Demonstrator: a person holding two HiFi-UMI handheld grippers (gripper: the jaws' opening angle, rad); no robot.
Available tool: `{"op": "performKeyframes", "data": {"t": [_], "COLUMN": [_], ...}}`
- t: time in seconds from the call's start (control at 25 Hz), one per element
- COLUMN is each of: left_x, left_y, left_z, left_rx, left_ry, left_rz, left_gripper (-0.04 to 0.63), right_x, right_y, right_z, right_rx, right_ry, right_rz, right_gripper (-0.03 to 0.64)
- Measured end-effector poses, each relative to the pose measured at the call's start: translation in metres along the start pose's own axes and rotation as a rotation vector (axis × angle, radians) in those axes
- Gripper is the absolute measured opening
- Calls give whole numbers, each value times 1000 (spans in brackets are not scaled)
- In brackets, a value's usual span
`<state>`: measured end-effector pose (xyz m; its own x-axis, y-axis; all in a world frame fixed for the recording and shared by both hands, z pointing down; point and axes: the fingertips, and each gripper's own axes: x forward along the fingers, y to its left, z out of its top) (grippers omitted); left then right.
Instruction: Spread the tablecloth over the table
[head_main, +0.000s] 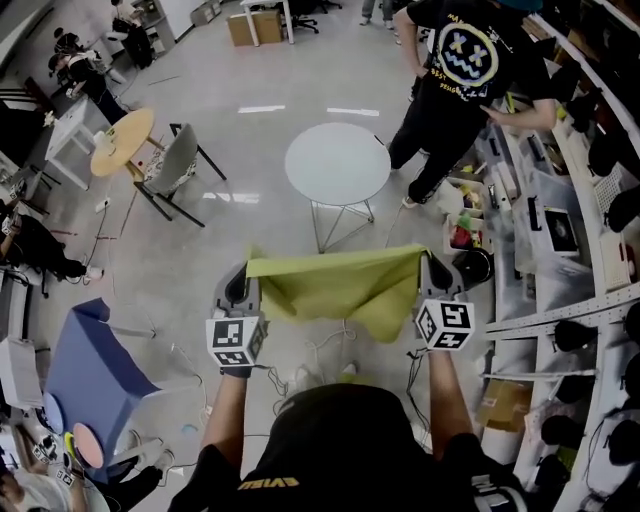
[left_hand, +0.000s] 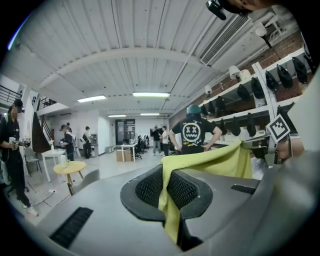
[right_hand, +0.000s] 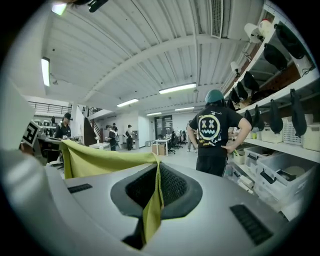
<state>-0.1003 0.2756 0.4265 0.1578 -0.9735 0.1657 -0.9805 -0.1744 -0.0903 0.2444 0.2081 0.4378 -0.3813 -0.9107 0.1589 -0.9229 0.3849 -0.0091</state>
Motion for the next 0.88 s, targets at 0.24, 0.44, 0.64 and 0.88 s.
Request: {"op": "performKeyframes", "data": {"t": [0.24,0.44,0.64,0.88], "left_x": [11,25,44,87], "left_y": [-20,-30,-21,-8], "left_z": [3,11,9,11], "left_rx": [-26,-17,-18,-37], "left_ry": [11,3,7,-11], "left_rz": [35,25,21,-3], "left_gripper": [21,21,21,21], "right_x": [6,15,33,62], "right_y": [-24,-40,-42,-53], "right_z": [-7,-12,-8,0], "right_rx": [11,23,15,-2], "right_ry": [16,34,30,26], "right_rz": [29,23,23,-1], "right_gripper": [5,6,6,6]}}
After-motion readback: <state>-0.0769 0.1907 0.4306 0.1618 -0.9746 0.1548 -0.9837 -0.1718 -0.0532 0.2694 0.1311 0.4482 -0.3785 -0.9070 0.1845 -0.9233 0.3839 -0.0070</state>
